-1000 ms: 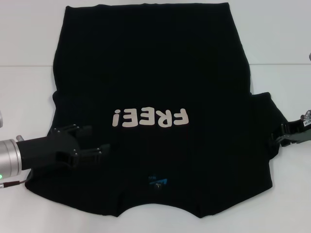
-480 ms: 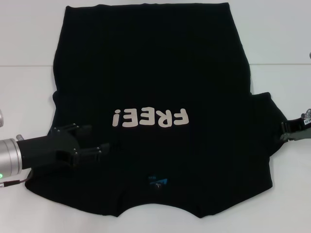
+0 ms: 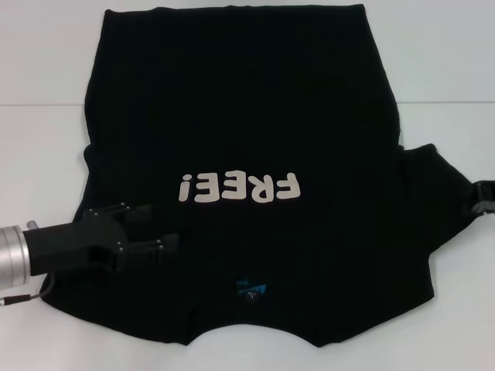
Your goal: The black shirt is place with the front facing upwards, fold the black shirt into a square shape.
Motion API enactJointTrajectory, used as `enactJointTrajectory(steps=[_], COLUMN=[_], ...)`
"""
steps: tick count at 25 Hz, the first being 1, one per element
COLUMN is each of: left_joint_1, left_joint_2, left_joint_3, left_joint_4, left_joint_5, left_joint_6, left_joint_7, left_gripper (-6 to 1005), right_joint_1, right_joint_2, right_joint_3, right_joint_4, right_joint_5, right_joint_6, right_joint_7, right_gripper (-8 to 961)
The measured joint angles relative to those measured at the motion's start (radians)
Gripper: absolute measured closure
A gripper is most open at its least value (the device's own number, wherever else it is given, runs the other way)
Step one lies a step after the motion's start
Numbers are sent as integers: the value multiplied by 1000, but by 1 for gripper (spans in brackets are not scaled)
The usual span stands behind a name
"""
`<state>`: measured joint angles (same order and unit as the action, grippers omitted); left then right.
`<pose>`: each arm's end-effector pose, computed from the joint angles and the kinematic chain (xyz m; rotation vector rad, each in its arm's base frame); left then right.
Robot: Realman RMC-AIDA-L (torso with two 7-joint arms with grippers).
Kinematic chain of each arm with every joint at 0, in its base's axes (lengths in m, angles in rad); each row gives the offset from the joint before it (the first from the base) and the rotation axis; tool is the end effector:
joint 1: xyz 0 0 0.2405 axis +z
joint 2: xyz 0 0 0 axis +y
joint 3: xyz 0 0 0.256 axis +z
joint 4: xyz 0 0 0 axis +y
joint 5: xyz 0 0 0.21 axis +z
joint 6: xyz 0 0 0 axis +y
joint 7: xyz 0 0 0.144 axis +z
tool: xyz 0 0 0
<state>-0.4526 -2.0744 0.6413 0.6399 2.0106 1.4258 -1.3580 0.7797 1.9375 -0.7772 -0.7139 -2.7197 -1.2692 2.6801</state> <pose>-0.3050 0.3225 0.0051 -2.5497 -0.7521 -0.5936 0.2910 0.4139 0.0610 -1.9870 1.6647 -0.1339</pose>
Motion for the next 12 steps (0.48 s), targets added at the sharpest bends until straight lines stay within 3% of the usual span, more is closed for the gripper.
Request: enactJointTrajectory(steps=[6,12], left_joint_1=[0,-1], left_joint_2=[21,37], left_joint_3=[-2,52], left_joint_4=[-17,-25], left_joint_5=[3,10], left_joint_6=[89,171], left_joint_7=[5,14], left_gripper=[166,166], right_joint_1=[-42,-56], right_joint_2=[-10,-20], right_joint_3=[60,85], right_joint_4=[-92,-212], right_joint_5=[30,71], right_joint_6=[-59,-111], right_joint_7=[-24,-30], right_gripper=[906,906])
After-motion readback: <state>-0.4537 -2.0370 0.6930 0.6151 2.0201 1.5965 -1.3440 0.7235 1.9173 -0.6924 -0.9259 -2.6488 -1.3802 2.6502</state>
